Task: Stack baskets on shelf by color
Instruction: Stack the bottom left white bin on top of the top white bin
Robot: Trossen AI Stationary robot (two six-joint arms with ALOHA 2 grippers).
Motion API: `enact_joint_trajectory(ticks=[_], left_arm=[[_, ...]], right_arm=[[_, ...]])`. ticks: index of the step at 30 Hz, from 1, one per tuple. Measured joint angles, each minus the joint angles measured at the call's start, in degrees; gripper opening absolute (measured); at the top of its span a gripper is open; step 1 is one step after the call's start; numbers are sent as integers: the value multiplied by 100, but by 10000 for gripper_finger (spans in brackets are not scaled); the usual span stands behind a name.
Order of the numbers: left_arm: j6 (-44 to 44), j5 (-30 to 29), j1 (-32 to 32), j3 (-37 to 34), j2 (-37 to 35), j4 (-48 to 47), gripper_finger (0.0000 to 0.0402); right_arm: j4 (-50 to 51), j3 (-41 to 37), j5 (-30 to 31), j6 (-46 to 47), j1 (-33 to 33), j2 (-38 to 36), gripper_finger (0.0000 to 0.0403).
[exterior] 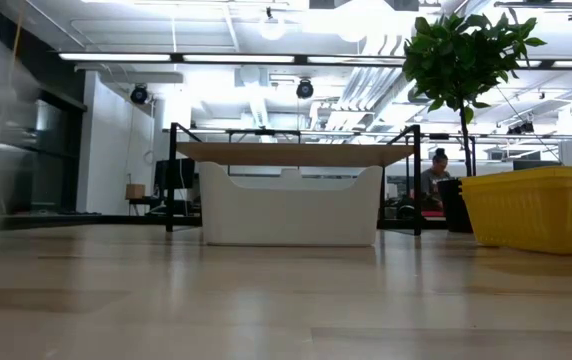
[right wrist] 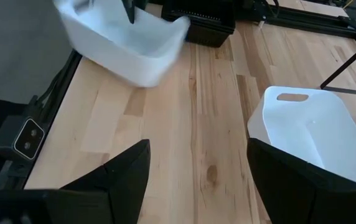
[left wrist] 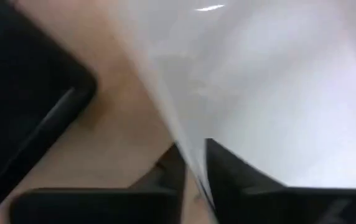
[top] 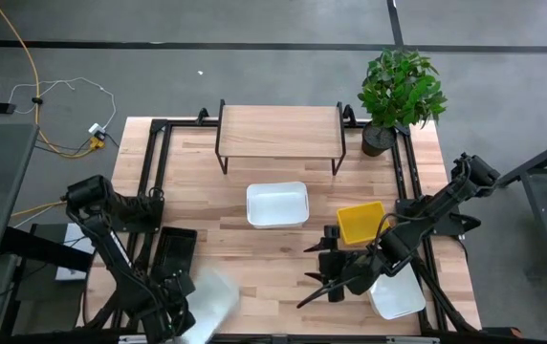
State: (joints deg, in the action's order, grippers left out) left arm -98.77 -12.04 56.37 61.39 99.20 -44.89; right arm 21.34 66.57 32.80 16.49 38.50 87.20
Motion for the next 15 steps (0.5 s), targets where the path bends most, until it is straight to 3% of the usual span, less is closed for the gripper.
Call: enact_joint_trajectory(ticks=[2, 8, 12, 15], left_arm=[[211, -106, -23, 168, 0, 3, 10], [892, -417, -176, 755, -4, -265, 4], [1502, -762, -381, 1545, -4, -1339, 3], [2198, -1387, -607, 2298, -7, -2321, 1]], right_arm=[[-2, 0, 0, 0, 0, 0, 255], [-8, 0, 2, -2, 0, 0, 255], [-81, 0, 145, -114, 1, 0, 255], [-129, 40, 317, -307, 21, 0, 255]])
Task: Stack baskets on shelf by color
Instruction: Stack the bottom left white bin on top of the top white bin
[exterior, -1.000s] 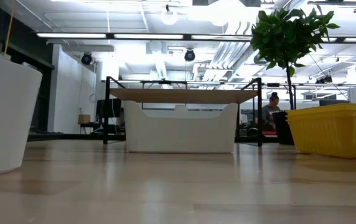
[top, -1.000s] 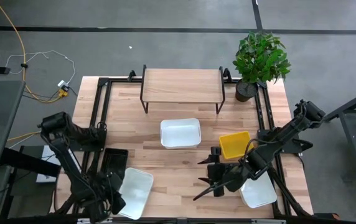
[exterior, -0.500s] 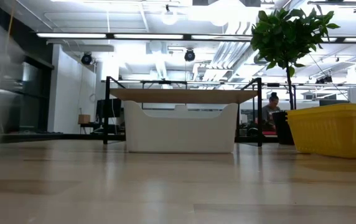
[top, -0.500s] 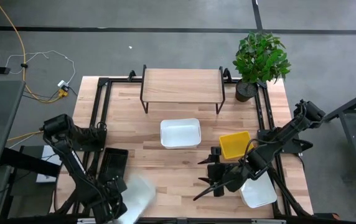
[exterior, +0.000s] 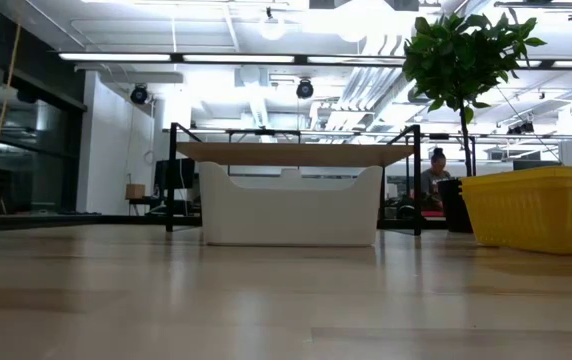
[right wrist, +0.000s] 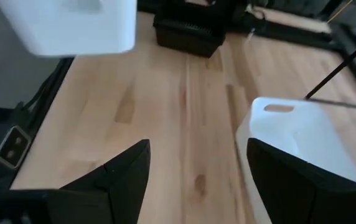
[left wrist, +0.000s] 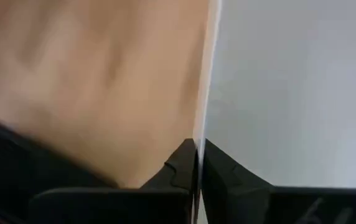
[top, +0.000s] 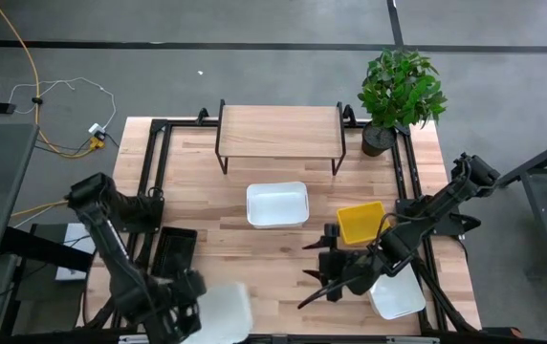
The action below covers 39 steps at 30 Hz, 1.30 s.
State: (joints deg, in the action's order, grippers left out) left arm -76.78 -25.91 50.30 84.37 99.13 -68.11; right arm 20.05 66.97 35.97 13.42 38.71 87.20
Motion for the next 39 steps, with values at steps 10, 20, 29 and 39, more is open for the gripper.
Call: enact_joint_trajectory(ticks=[10, 20, 29, 39], left_arm=[[3259, -1802, -2002, 903, -11, -1992, 0], [7222, -1645, -4959, 628, 0, 356, 0], [8859, 450, -5821, 631, 79, 2189, 0], [8858, 622, -5769, 465, 149, 2101, 0]], right_arm=[[159, 632, 803, -751, 362, -2, 255], [1015, 989, 1142, -643, 744, -2, 255], [2029, 989, 1608, 376, 1073, -2, 255], [2133, 989, 1974, 630, 1212, -2, 255]])
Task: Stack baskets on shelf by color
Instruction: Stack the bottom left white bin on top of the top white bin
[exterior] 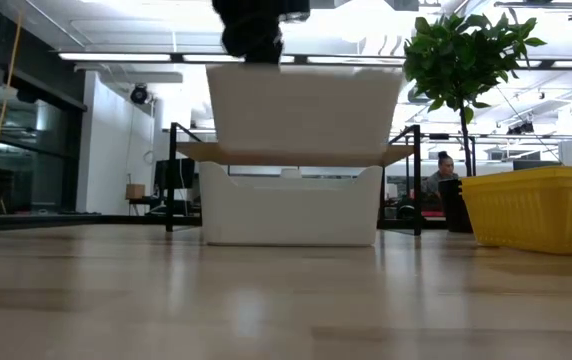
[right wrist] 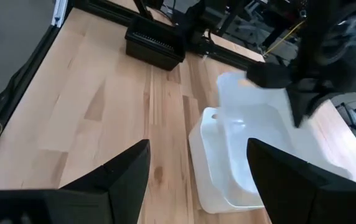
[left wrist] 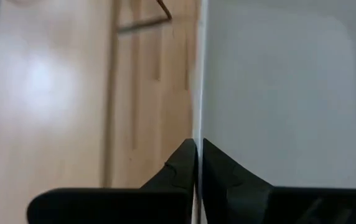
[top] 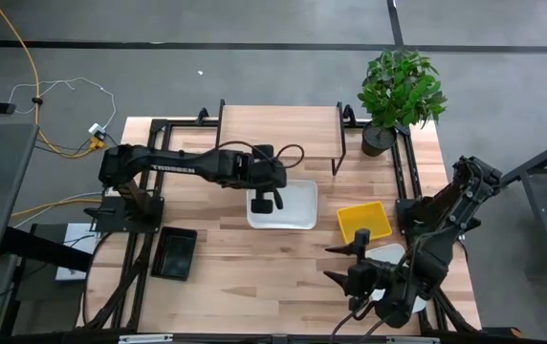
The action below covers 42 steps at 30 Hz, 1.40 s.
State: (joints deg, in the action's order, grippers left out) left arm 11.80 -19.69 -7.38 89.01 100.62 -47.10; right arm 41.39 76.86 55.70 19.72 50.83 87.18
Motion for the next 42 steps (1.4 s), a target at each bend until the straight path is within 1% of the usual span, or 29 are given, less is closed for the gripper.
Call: enact_joint_trajectory(ticks=[3, 6, 9, 12, 15, 19, 23, 27, 31, 34, 36, 38, 40, 42], left_arm=[[-61, -90, 3, -413, -8, 331, 0], [-80, -20, -23, -820, -22, 712, 0], [-82, 34, -91, -1075, -33, 1188, 0], [-136, 379, -140, -1132, -35, 1205, 0], [-300, 571, -135, -1132, -39, 1208, 1], [-412, 602, -133, -1132, -42, 1212, 7], [-413, 600, -135, -1106, -42, 1150, 32], [-369, 600, -101, -906, -44, 850, 77], [-350, 440, -23, -560, -44, 447, 128], [-367, 451, 65, -140, -44, -78, 157], [-425, 599, 138, 134, -47, -407, 171], [-562, 935, 211, 297, -111, -578, 179], [-657, 1208, 311, 297, -258, -512, 182], [-717, 1266, 429, 148, -451, -306, 181]], right_arm=[[2, 0, 8, 99, -4, 0, 255], [0, 0, 8, 105, -2, -1, 255], [-2, 0, 9, 127, -4, -2, 255], [-2, 0, 10, 127, -4, -2, 255], [-2, 0, 11, 125, -5, -2, 255], [-4, 0, 11, 125, -49, -2, 255], [-5, 0, 11, 123, -61, -2, 255], [-5, 0, 34, 99, -59, -2, 255], [-5, 0, 148, 94, -64, -2, 255], [-5, 0, 155, 136, -115, -2, 255], [-7, 0, 153, 258, -190, -2, 255], [-5, 0, 155, 410, -330, -3, 255], [11, 0, 152, 575, -495, -4, 255], [127, 2, 102, 734, -667, -4, 255]])
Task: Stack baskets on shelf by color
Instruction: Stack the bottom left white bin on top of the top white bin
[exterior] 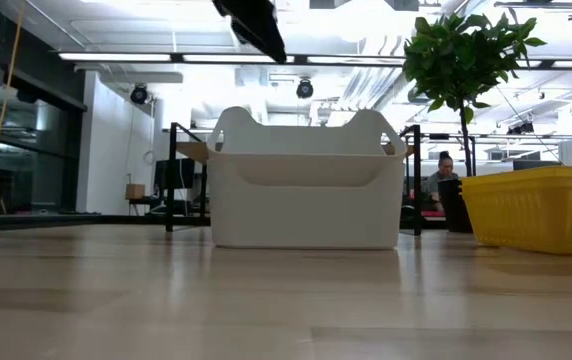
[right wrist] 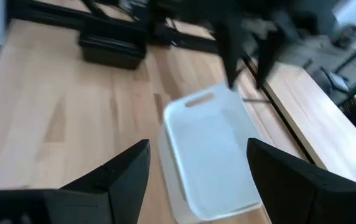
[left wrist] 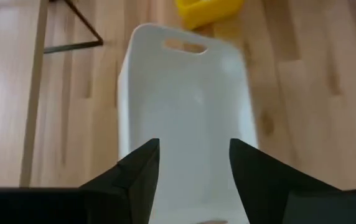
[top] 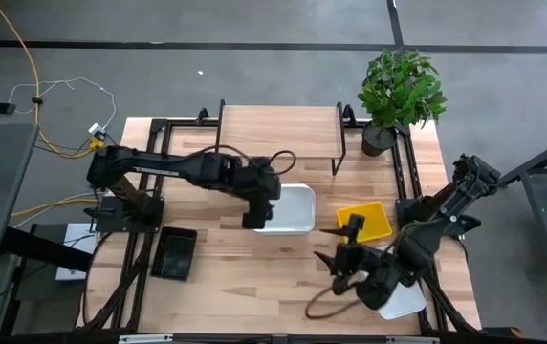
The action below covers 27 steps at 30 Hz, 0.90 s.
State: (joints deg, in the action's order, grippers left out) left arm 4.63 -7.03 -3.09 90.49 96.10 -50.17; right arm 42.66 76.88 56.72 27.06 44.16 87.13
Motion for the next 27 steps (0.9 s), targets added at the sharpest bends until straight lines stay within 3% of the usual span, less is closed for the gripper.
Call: enact_joint_trajectory(ticks=[6, 14, 18, 24, 27], left_arm=[[-284, -462, 442, -1337, -1030, 1573, 177], [-562, -1299, 1176, -4615, -2805, 5425, 176], [-756, -1491, 1560, -5899, -3459, 6807, 176], [-752, -1822, 2054, -6652, -4282, 7591, 176], [-749, -1995, 2275, -6727, -4501, 7545, 176]], right_arm=[[512, 0, -369, 544, -425, 9, 255], [520, -18, -533, 596, -771, 108, 255], [247, -21, -895, 508, -1106, 196, 255], [-1140, -20, -2230, -649, -1869, 753, 255], [-1574, -18, -2531, -1220, -2105, 1138, 255]])
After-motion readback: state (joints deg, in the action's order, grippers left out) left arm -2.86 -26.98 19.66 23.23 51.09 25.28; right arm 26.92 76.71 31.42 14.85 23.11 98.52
